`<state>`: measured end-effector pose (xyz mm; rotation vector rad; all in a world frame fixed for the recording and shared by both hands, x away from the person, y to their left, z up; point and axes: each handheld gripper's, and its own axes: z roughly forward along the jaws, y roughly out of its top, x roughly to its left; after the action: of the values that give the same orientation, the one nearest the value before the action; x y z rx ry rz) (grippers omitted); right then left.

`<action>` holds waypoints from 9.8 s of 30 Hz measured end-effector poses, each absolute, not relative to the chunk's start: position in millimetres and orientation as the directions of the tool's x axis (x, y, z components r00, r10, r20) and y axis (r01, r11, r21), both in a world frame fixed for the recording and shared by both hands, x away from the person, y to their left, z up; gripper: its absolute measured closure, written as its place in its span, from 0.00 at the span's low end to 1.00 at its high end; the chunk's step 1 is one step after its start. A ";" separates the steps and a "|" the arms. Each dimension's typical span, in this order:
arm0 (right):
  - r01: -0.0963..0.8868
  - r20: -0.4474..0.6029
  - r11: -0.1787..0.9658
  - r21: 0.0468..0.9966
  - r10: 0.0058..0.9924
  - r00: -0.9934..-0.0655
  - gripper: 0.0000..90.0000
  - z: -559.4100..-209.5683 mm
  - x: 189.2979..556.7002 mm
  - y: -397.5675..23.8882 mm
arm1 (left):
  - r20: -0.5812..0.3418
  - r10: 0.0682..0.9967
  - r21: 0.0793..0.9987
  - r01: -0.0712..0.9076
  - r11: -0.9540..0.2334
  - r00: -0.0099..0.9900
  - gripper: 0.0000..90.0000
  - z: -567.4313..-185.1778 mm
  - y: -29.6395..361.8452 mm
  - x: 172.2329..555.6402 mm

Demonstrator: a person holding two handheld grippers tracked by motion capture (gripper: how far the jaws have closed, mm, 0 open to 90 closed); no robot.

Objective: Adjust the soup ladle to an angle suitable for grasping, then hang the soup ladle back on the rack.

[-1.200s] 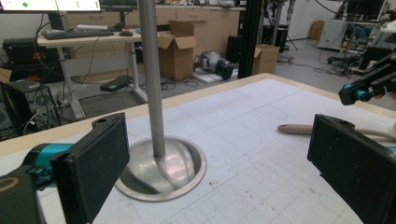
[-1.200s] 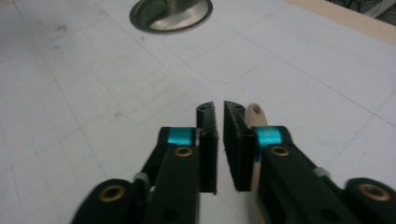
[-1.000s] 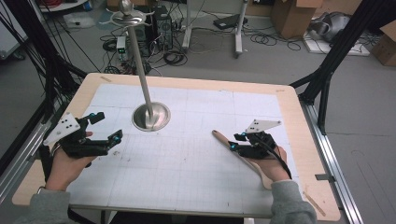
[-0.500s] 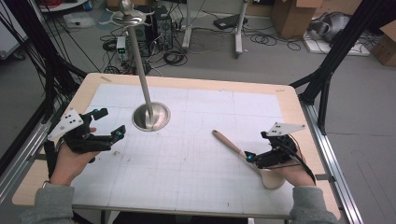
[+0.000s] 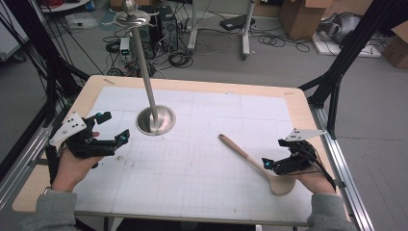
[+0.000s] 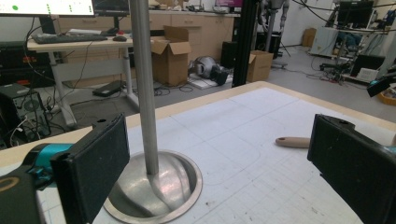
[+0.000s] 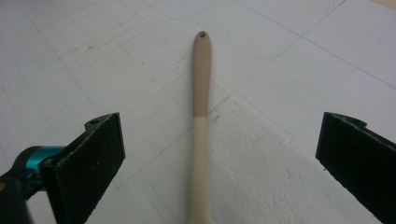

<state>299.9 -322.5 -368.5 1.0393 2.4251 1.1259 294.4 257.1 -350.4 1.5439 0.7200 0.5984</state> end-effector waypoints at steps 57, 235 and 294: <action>0.644 0.058 0.639 0.420 0.690 -0.722 0.55 -414.3 320.8 -281.3 | -0.031 0.741 0.994 0.100 -0.049 0.670 0.07 -351.2 256.8 291.6; 0.227 0.021 0.347 0.910 0.508 -0.861 0.86 -237.5 400.3 -125.1 | -0.056 0.758 0.997 0.080 0.006 0.649 0.07 -346.9 278.8 268.7; 0.293 0.042 0.394 0.871 0.535 -0.844 0.86 -274.6 445.2 -30.0 | -0.065 0.768 0.997 0.070 0.026 0.637 0.07 -344.6 288.8 256.1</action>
<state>445.2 -30.0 -274.6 0.7305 2.4084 1.4293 256.1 288.8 -344.6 1.4662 0.7451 0.6248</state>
